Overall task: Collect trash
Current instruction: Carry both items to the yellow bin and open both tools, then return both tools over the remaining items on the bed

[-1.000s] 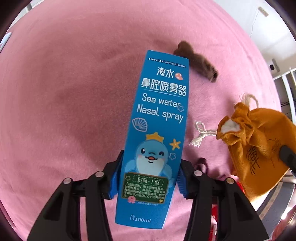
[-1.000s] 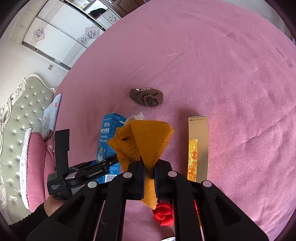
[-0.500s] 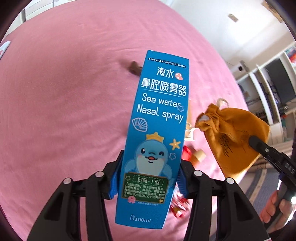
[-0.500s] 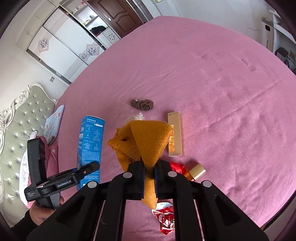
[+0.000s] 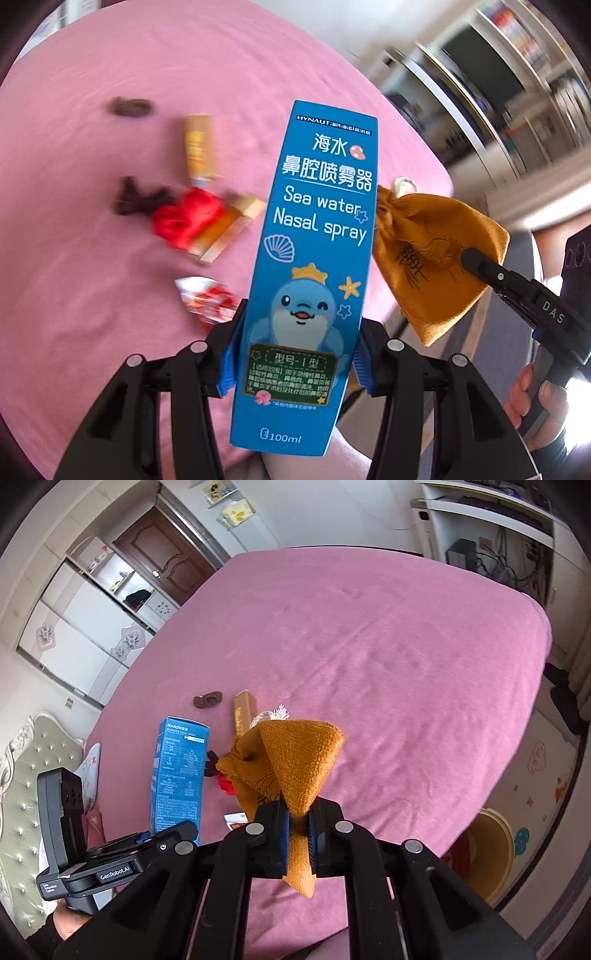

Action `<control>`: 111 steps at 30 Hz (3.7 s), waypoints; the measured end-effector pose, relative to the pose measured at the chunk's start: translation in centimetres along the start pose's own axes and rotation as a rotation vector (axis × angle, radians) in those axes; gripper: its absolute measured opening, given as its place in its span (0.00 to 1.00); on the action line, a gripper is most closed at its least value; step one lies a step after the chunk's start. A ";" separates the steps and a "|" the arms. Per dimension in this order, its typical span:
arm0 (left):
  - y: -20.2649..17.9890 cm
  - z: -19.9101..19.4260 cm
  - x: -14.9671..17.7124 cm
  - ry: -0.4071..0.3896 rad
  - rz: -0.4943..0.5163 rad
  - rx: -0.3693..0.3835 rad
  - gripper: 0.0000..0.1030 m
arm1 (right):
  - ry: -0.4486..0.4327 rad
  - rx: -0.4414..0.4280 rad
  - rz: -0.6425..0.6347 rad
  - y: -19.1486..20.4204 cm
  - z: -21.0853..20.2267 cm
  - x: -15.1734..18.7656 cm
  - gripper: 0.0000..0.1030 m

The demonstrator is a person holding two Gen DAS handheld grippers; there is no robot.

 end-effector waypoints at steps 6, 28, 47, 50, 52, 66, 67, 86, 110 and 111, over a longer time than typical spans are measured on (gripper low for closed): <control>-9.9 2.0 2.9 0.077 0.104 0.055 0.48 | -0.022 0.091 0.100 -7.1 -6.1 2.6 0.08; -28.2 13.6 10.9 0.361 0.323 0.050 0.55 | 0.087 0.244 0.321 -22.4 -11.5 10.1 0.52; -27.6 14.2 8.0 0.364 0.287 0.013 0.82 | 0.050 0.236 0.365 -23.2 -13.1 8.3 0.59; -26.8 13.5 7.4 0.349 0.271 0.026 0.82 | 0.058 0.225 0.349 -22.2 -12.5 8.0 0.59; -26.3 13.0 7.1 0.338 0.268 0.029 0.82 | 0.067 0.223 0.334 -21.3 -12.0 7.8 0.59; -17.2 8.1 5.1 0.246 0.140 0.048 0.82 | 0.108 0.150 0.192 -11.5 -6.8 5.8 0.59; -15.9 7.6 4.8 0.235 0.120 0.043 0.82 | 0.117 0.141 0.173 -10.5 -6.1 5.6 0.59; 6.5 0.8 0.9 0.060 -0.218 -0.097 0.83 | 0.219 -0.029 -0.130 7.6 7.0 2.5 0.59; 9.2 15.3 -8.6 0.237 -0.152 -0.214 0.83 | 0.393 -0.024 -0.032 1.6 20.1 -2.9 0.59; 9.5 16.1 -8.6 0.255 -0.166 -0.222 0.83 | 0.397 -0.024 -0.023 1.3 20.5 -2.9 0.59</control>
Point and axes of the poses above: each gripper's, at about its wrist camera, not at the fingertips, and z roughly the way its jaws point, y to its left, x to its underside, the point moved 4 cm from there along z, roughly the way its jaws point, and after that the axes turned 13 degrees about -x, right-handed, at the moved point
